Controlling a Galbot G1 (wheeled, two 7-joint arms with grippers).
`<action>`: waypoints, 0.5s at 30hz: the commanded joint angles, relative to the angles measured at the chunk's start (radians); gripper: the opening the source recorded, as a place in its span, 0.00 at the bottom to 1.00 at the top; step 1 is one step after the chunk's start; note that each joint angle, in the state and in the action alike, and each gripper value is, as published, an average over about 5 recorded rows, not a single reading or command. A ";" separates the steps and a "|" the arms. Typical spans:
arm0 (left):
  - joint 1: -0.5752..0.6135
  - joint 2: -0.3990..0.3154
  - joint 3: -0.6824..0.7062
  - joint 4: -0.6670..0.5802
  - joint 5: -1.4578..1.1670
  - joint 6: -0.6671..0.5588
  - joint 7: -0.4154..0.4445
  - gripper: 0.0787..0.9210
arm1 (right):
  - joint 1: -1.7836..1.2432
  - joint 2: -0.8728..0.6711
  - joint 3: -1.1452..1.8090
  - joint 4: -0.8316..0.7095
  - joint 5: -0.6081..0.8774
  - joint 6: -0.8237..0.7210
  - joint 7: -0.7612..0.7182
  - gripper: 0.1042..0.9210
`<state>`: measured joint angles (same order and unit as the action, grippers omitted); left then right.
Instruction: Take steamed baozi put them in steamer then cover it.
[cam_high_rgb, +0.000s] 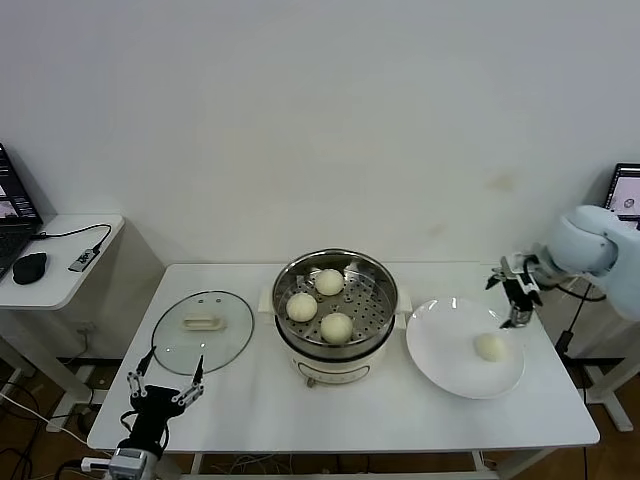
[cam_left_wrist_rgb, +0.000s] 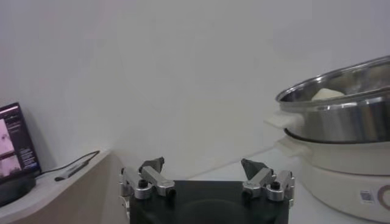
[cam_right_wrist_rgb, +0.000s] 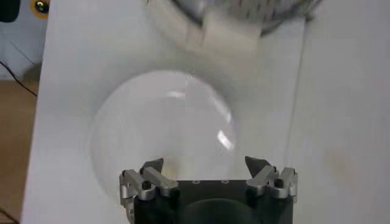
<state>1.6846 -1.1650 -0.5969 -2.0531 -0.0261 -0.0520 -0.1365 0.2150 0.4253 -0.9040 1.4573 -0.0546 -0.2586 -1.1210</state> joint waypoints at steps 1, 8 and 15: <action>0.002 0.000 0.004 -0.001 0.002 0.001 0.000 0.88 | -0.353 -0.034 0.297 -0.129 -0.109 0.044 0.012 0.88; 0.006 -0.001 -0.007 0.002 0.002 0.004 0.001 0.88 | -0.409 0.083 0.350 -0.234 -0.146 0.070 0.043 0.88; 0.007 -0.001 -0.019 0.006 -0.001 0.005 0.002 0.88 | -0.425 0.187 0.360 -0.334 -0.189 0.100 0.060 0.88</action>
<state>1.6924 -1.1666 -0.6152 -2.0484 -0.0263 -0.0472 -0.1353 -0.1127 0.5268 -0.6270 1.2395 -0.1915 -0.1849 -1.0727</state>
